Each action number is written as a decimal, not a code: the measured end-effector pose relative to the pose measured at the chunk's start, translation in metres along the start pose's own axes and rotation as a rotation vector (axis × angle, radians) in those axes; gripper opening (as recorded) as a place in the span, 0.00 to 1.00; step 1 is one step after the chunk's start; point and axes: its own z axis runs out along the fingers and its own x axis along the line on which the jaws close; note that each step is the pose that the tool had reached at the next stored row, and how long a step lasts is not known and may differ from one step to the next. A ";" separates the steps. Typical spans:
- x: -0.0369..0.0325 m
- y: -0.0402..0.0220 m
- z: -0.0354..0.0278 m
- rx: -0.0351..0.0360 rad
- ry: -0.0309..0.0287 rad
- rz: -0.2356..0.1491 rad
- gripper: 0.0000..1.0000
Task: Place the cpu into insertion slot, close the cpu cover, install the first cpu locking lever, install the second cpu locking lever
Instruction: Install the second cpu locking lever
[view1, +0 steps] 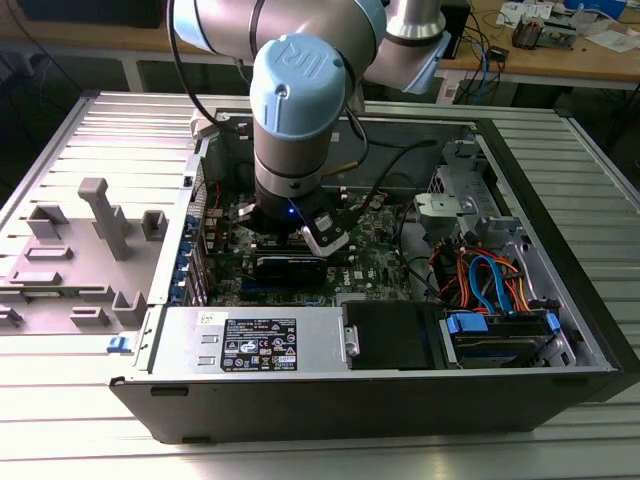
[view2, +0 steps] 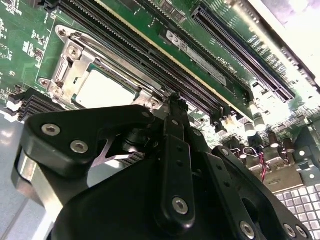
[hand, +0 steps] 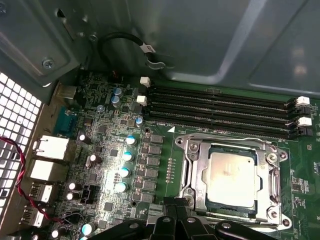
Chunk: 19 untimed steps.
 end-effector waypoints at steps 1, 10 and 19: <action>0.0000 0.0000 0.0000 -0.0022 -0.0006 0.000 0.11; 0.0015 -0.0006 0.0025 -0.0170 -0.0190 -0.006 0.11; 0.0045 0.0010 -0.0015 -0.0162 -0.0254 -0.008 0.11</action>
